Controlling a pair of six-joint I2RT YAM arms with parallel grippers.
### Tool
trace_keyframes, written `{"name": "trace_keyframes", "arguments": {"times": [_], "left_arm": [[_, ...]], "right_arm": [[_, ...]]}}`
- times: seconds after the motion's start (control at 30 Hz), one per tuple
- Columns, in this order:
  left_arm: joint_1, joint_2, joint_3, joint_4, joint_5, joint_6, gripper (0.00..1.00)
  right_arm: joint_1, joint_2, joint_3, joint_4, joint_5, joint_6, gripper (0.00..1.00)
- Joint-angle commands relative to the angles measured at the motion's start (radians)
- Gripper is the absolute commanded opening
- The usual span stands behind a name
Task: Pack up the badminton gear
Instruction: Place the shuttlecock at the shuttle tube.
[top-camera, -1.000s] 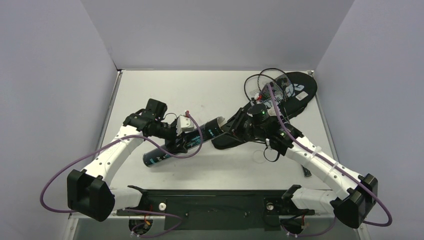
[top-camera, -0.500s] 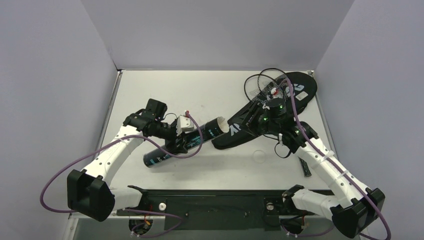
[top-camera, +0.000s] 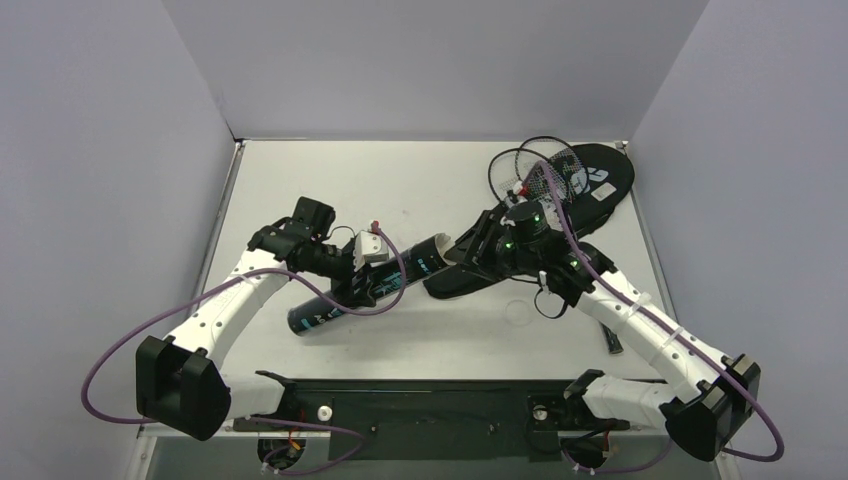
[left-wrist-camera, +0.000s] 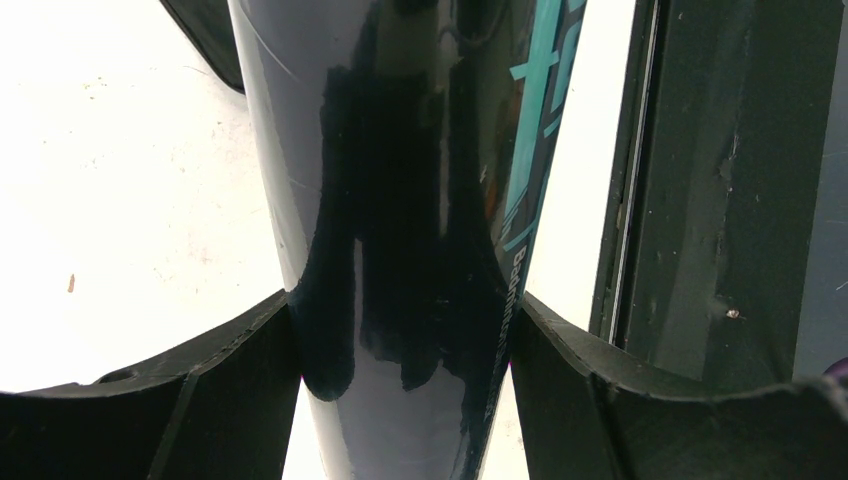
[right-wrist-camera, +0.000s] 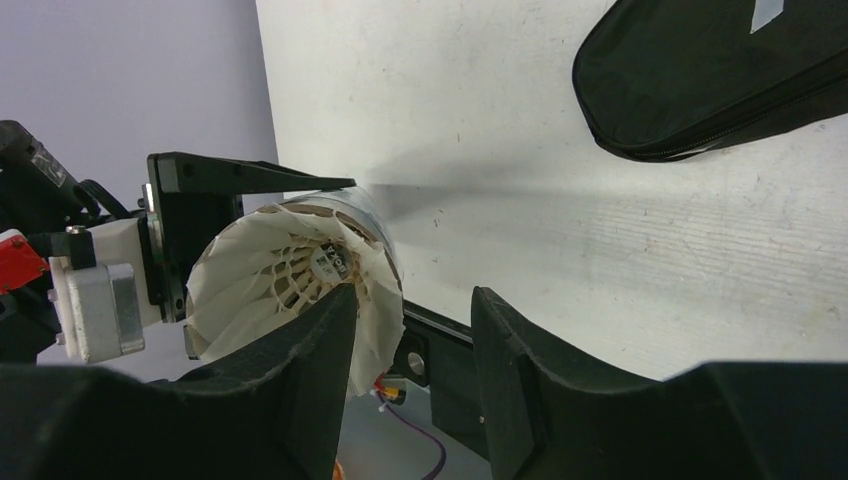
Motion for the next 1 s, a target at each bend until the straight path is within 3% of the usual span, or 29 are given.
{"name": "trace_keyframes", "arguments": {"times": [0.0, 0.43, 0.53, 0.73, 0.97], "left_arm": [[0.004, -0.011, 0.053, 0.006, 0.057, 0.005, 0.08], [-0.006, -0.001, 0.14, -0.111, 0.133, 0.08, 0.08], [-0.006, -0.004, 0.131, -0.121, 0.136, 0.094, 0.08], [-0.006, -0.017, 0.081, -0.118, 0.103, 0.128, 0.09], [-0.006, -0.02, 0.043, -0.097, 0.072, 0.136, 0.08]], "right_arm": [[0.04, 0.043, 0.011, 0.04, 0.027, 0.01, 0.42], [0.072, 0.123, 0.024, 0.053, 0.022, 0.005, 0.41], [0.058, 0.117, 0.039, 0.046, 0.009, -0.008, 0.47], [-0.142, 0.004, 0.066, -0.027, -0.068, -0.048, 0.6], [-0.454, -0.049, 0.107, -0.121, -0.161, -0.124, 0.65]]}}
